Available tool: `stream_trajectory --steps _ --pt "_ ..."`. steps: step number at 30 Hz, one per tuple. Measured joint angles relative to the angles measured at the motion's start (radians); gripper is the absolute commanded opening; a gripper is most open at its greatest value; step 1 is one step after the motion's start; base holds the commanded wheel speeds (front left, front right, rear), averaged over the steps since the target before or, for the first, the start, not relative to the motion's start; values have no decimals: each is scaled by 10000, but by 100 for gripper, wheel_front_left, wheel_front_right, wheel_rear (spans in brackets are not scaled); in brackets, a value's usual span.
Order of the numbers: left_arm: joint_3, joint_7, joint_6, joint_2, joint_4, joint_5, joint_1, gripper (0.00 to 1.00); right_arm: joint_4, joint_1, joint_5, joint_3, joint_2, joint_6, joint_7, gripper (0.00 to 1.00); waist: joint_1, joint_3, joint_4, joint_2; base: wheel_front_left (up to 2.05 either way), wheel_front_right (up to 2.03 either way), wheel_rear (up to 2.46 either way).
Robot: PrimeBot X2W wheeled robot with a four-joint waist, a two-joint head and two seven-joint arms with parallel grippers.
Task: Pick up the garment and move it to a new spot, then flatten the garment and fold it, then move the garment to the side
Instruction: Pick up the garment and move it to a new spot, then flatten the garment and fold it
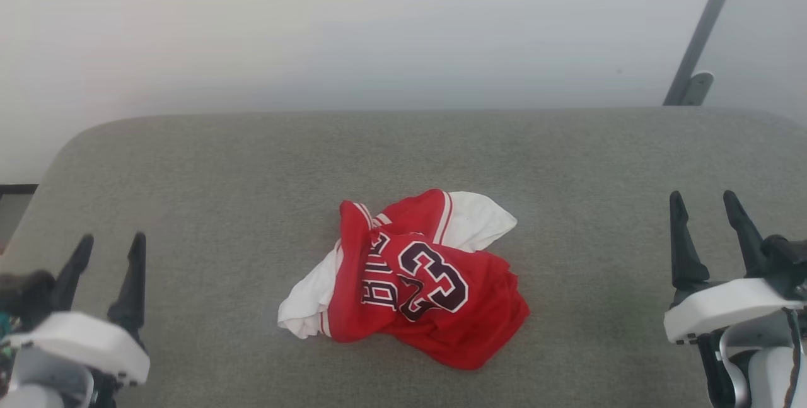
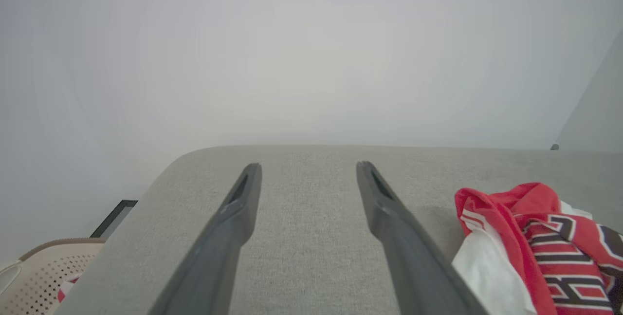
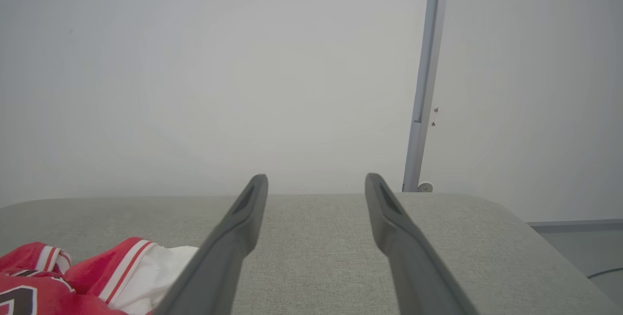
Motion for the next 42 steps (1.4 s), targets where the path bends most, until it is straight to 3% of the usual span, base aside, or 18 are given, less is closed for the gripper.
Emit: stream_trajectory --steps 8,21,33,42 --pt "332 -190 42 58 -349 -416 874 100 -65 250 19 -36 27 0 29 100 0 -34 262 0 0 0 0" --pt "171 -282 -6 -10 -677 -393 856 100 -19 232 176 374 -117 0 259 100 0 83 634 0 0 0 0" --pt "-368 -336 -65 -420 -1039 -174 272 100 976 -1536 564 1494 -1172 0 1457 100 0 915 1745 0 0 0 0" --pt "-746 -541 -407 -961 -635 -81 -537 100 2788 -3276 1444 3024 -2263 4 3659 100 0 1845 2653 0 0 0 0"
